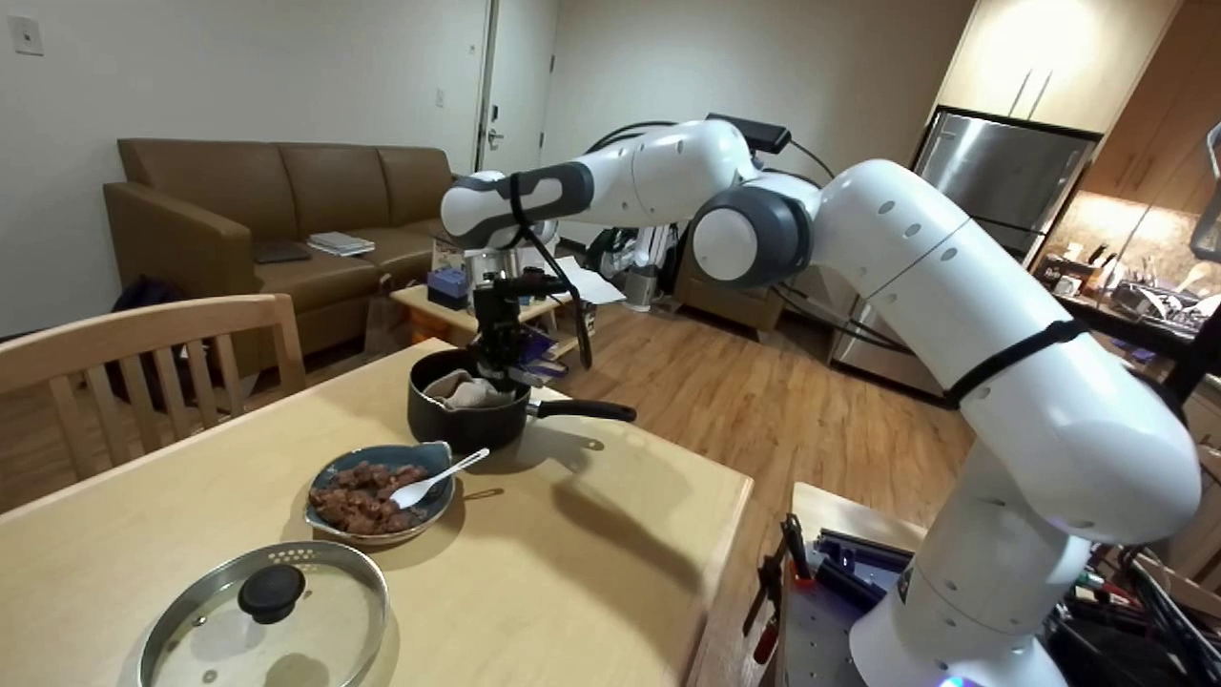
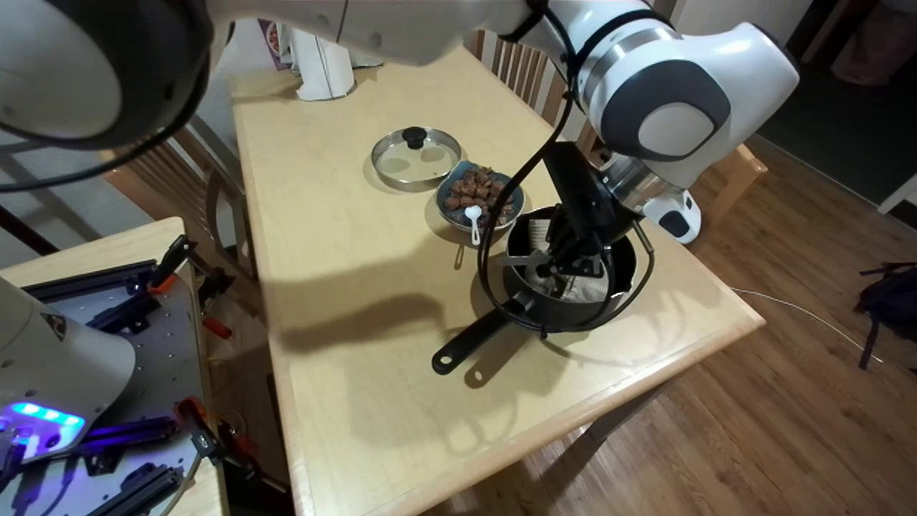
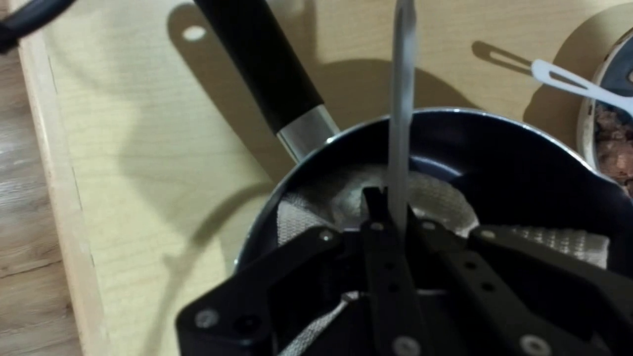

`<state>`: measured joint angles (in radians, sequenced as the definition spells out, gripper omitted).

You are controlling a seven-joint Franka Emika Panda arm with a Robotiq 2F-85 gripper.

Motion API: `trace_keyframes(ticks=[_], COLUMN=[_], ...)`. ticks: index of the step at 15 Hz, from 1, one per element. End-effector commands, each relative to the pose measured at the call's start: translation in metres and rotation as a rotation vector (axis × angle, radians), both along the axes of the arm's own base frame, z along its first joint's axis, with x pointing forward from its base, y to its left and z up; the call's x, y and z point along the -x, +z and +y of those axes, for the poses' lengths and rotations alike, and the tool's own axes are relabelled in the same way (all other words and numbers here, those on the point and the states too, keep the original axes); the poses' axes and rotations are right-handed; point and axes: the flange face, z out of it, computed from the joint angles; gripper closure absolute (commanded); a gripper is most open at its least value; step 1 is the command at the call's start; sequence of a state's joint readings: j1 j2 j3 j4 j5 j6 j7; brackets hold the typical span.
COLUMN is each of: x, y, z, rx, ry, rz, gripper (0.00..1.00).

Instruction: Remove the glass lid from the black pot on the right, place the grey measuring spoon inside the black pot

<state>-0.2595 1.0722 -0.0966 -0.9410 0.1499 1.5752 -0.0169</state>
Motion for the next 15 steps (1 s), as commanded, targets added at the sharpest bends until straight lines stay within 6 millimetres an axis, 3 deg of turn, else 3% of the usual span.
trace_keyframes(ticks=[1, 4, 10, 11, 12, 15], x=[-0.009, -0.012, 0.004, 0.005, 0.006, 0.006], y=[-0.002, 0.004, 0.0, -0.002, -0.003, 0.0], z=[0.007, 0.017, 0.009, 0.005, 0.003, 0.0], rx=[-0.033, -0.056, -0.133, -0.124, -0.131, -0.134], ry=[0.06, 0.094, 0.088, 0.075, 0.069, 0.055], rz=[0.014, 0.03, 0.118, 0.123, 0.13, 0.123], gripper=[0.98, 0.98, 0.98, 0.71, 0.7, 0.52])
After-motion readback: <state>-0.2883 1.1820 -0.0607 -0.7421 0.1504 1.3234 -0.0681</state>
